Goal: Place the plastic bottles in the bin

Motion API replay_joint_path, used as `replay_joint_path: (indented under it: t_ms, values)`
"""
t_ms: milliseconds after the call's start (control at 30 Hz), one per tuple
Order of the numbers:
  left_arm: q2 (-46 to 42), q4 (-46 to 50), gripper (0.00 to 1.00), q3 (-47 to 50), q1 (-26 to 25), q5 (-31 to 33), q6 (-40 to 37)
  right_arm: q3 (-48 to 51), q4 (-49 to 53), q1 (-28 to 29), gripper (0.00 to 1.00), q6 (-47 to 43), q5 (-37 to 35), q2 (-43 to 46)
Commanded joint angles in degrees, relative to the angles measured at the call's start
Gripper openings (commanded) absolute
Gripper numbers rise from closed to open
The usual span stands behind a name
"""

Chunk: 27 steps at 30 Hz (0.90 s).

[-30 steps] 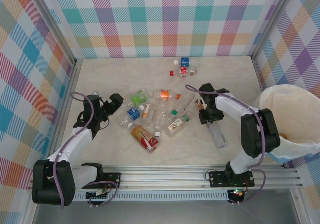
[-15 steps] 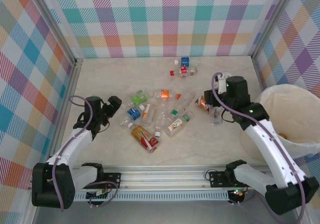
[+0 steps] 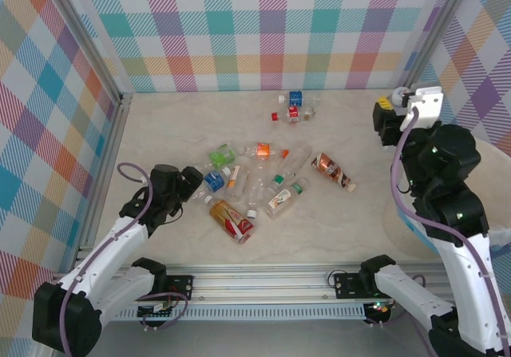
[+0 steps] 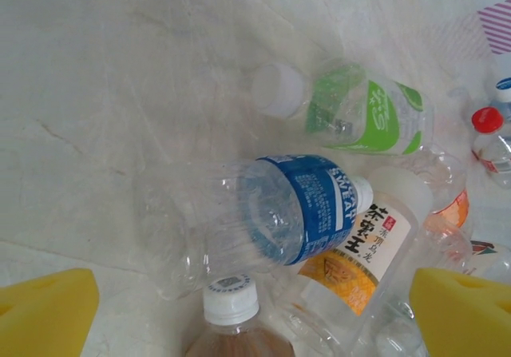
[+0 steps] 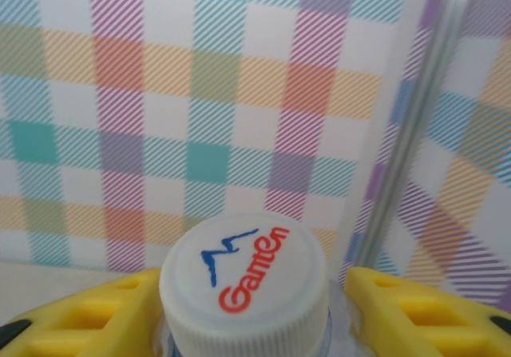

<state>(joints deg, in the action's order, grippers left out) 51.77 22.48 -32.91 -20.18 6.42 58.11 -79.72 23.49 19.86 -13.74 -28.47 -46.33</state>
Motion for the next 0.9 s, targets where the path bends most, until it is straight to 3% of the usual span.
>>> replay_joint_path:
  t_ms: [0, 233, 367, 567, 867]
  values:
    - [-1.18, 4.49, 1.00, -0.32, -2.96, 3.31, 4.46, -1.46, -7.35, 0.18, 0.34, -11.25, -14.82, 1.34]
    - [-0.31, 4.69, 1.00, -0.18, -8.48, 3.63, 8.35, 0.86, -8.45, -1.71, 0.36, -15.20, -24.37, 2.54]
    - [-0.29, 3.77, 1.00, -0.06, -10.28, 3.07, 8.85, 4.57, -7.20, -7.03, 0.36, -13.21, -26.30, 2.38]
    - [0.21, 2.23, 1.00, 1.30, -11.52, 0.99, 10.30, 8.31, 0.95, -16.38, 0.37, -2.84, -24.76, 0.57]
    - [-0.75, 4.06, 1.00, 3.35, -13.28, 1.35, 12.88, 10.08, 15.34, -33.69, 0.42, 12.79, -12.50, -4.33]
